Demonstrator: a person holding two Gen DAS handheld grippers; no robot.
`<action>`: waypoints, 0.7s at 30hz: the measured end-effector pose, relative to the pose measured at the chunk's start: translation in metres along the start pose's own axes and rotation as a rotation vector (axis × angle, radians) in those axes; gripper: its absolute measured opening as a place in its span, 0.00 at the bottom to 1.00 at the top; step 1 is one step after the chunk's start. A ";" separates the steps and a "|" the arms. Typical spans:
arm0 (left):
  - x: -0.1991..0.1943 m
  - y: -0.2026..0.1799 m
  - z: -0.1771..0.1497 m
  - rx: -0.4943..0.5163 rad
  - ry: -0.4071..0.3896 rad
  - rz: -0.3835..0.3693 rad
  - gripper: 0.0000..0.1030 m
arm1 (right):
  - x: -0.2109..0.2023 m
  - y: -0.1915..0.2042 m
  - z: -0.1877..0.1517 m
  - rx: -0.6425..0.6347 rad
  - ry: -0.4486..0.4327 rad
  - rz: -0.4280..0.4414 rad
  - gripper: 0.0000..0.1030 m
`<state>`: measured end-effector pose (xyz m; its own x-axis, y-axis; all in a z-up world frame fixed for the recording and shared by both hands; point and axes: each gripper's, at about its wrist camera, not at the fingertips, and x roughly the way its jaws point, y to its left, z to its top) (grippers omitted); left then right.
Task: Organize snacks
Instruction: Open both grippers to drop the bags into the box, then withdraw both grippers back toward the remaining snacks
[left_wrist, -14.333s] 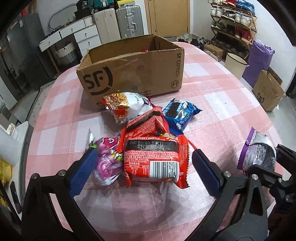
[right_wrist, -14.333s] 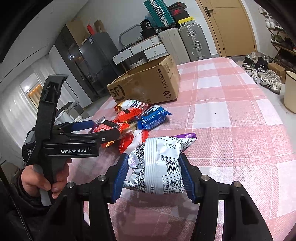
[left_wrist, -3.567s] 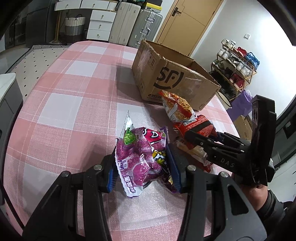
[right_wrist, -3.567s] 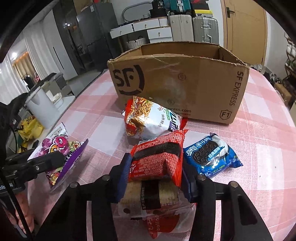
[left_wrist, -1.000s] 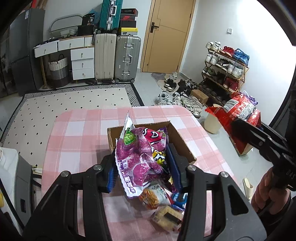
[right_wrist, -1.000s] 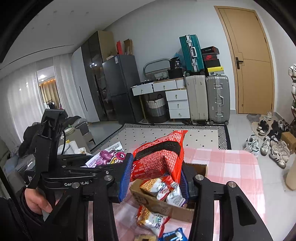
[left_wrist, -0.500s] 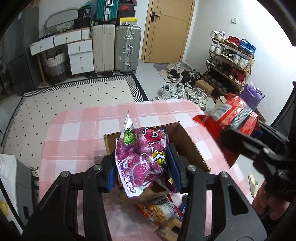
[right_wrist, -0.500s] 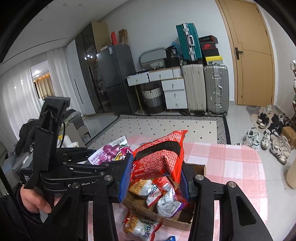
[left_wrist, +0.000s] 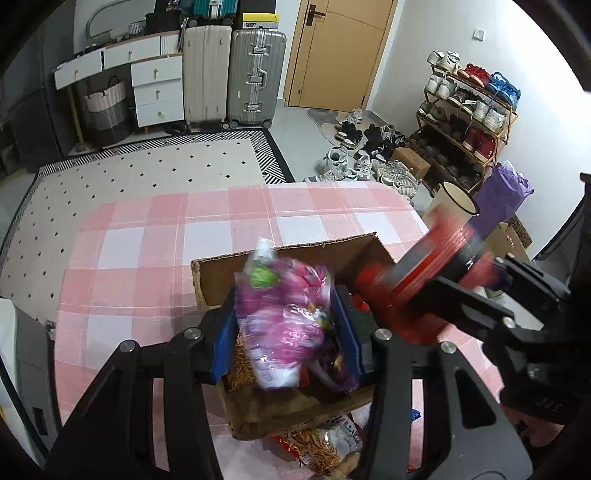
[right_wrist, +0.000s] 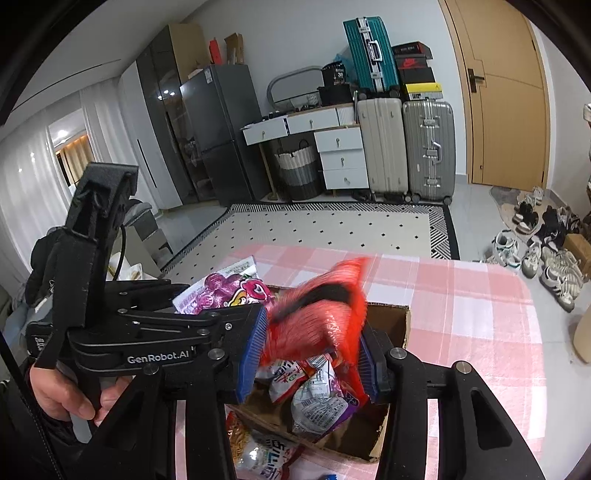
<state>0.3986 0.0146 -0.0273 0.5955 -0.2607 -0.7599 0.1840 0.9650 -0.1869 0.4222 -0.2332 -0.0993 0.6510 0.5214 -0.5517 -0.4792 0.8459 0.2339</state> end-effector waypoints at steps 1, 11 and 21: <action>0.003 0.001 0.001 0.000 0.001 -0.002 0.43 | 0.005 -0.003 0.000 0.002 -0.001 -0.004 0.44; 0.003 0.005 -0.010 0.005 0.002 0.024 0.45 | 0.012 -0.016 -0.002 0.016 -0.019 -0.018 0.49; -0.035 -0.005 -0.026 0.007 -0.034 0.044 0.51 | -0.027 -0.001 -0.012 -0.002 -0.058 -0.029 0.61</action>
<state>0.3564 0.0192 -0.0163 0.6292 -0.2187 -0.7458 0.1620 0.9754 -0.1494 0.3978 -0.2498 -0.0942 0.6973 0.5026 -0.5111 -0.4610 0.8604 0.2171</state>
